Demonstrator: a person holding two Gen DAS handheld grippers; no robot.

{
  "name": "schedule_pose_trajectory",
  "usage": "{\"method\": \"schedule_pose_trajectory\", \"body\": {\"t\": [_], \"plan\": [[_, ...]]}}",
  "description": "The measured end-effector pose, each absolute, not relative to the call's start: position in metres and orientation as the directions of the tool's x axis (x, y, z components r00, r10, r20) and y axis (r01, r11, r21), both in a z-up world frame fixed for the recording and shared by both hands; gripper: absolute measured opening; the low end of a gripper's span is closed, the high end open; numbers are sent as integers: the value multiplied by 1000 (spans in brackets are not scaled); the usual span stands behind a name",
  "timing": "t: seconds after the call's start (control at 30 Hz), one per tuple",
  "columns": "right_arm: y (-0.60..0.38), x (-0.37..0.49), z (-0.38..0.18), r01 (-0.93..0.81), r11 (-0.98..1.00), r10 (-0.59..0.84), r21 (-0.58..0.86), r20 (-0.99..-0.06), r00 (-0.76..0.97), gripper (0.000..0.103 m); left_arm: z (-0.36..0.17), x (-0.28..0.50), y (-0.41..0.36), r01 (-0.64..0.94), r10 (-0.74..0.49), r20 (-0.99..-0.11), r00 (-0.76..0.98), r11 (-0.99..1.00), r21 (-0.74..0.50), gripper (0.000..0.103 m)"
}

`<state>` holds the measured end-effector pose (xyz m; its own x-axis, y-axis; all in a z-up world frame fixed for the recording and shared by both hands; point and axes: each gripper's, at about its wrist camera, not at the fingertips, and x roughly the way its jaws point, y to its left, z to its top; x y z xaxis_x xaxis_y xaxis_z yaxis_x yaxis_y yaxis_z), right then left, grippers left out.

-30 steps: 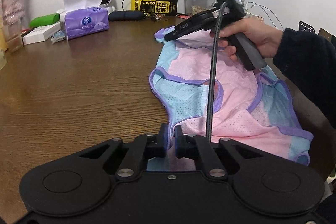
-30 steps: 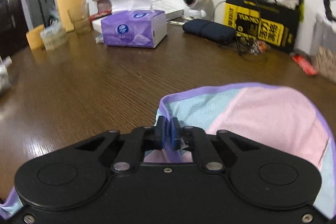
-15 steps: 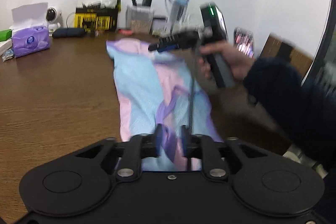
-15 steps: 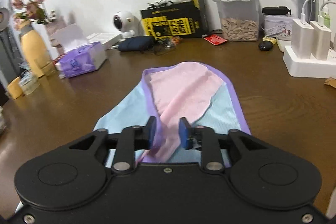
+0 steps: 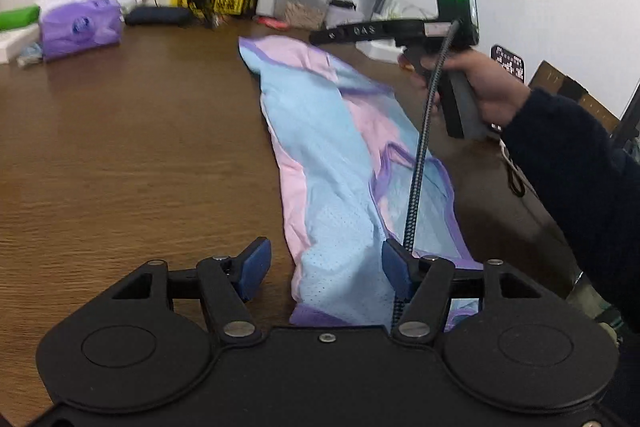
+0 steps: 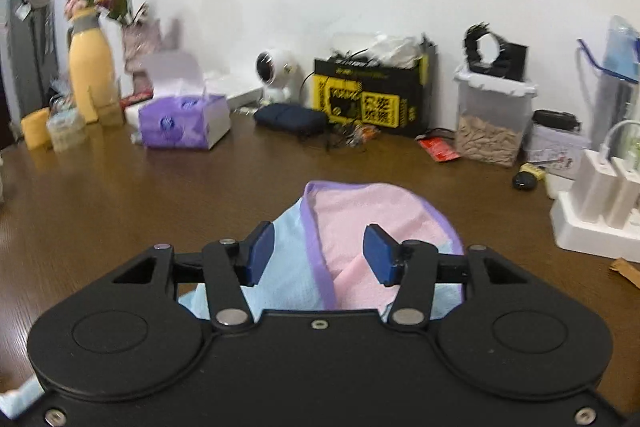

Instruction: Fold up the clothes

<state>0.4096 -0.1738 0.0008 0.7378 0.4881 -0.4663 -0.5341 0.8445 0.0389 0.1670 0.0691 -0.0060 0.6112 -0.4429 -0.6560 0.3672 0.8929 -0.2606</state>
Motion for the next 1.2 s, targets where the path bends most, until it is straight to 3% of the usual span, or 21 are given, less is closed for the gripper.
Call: {"method": "schedule_pose_trajectory", "body": {"t": [0.03, 0.1, 0.33, 0.53, 0.63, 0.67, 0.87, 1.07, 1.2], "plan": [[-173, 414, -1, -528, 848, 481, 40, -475, 737, 57, -8, 169, 70, 358, -438, -663, 607, 896, -264, 31], [-171, 421, -4, -523, 851, 478, 49, -487, 731, 57, -9, 166, 73, 317, -418, -661, 623, 908, -275, 12], [-141, 469, -22, -518, 852, 463, 75, -569, 679, 56, -13, 148, 85, 218, -354, -641, 681, 934, -284, 5], [-111, 498, -35, -555, 830, 482, 64, -583, 654, 55, -10, 141, 89, 191, -328, -641, 694, 942, -275, 5], [-108, 506, -39, -540, 839, 471, 65, -583, 662, 26, -9, 143, 87, 200, -328, -641, 694, 943, -266, 1], [-108, 508, -38, -534, 843, 468, 69, -583, 664, 6, -9, 142, 86, 208, -333, -643, 690, 942, -264, 1], [-136, 512, -26, -396, 911, 399, 118, -499, 769, 6, -11, 145, 82, 212, -330, -652, 683, 943, -256, 0], [-148, 517, -34, -351, 926, 369, 137, -524, 767, 9, -10, 132, 70, 240, -282, -643, 712, 959, -154, 1], [-150, 498, -14, -400, 908, 407, 128, -497, 766, 33, -1, 125, 72, 206, -230, -612, 757, 972, -112, 8]]}}
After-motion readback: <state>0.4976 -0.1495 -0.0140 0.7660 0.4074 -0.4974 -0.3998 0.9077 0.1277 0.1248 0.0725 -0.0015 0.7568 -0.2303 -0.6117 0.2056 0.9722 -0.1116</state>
